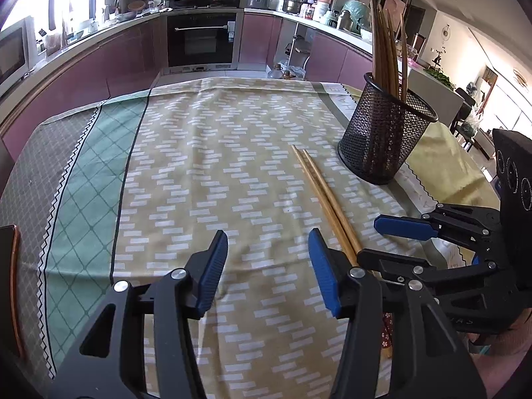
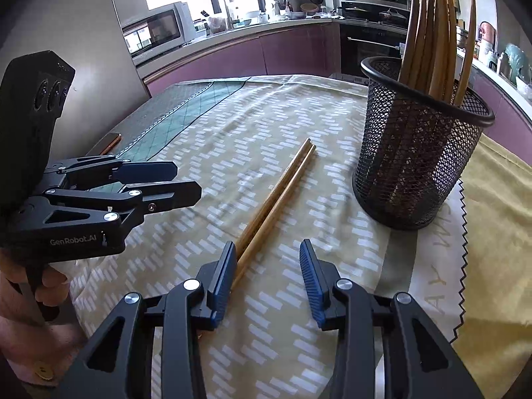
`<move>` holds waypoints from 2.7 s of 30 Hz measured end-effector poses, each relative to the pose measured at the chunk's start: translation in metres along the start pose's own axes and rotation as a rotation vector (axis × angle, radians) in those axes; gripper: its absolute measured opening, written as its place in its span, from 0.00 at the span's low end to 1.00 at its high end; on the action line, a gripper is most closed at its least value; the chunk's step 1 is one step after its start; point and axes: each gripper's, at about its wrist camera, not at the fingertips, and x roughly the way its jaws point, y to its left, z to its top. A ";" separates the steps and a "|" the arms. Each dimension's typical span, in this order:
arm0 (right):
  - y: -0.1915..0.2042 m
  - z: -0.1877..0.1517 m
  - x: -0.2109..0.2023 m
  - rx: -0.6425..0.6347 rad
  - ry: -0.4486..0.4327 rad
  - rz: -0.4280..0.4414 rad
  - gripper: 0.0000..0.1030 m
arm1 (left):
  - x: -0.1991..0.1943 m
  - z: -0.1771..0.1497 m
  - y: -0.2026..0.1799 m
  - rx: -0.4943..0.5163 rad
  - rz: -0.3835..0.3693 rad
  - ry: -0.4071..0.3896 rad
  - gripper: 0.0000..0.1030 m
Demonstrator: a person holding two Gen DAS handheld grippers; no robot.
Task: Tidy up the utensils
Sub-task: 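Open the right gripper and move it back to the remaining chopsticks, then close the right gripper on one of the remaining chopsticks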
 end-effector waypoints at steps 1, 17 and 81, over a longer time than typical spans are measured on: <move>0.000 0.000 0.000 -0.001 0.002 -0.007 0.36 | -0.001 -0.001 0.000 0.001 0.001 0.000 0.49; -0.020 0.000 -0.004 0.061 0.042 -0.007 0.34 | 0.015 0.002 -0.032 0.092 -0.064 0.030 0.51; -0.042 0.013 0.004 0.146 -0.007 -0.008 0.06 | 0.049 0.023 -0.052 0.063 -0.007 0.066 0.07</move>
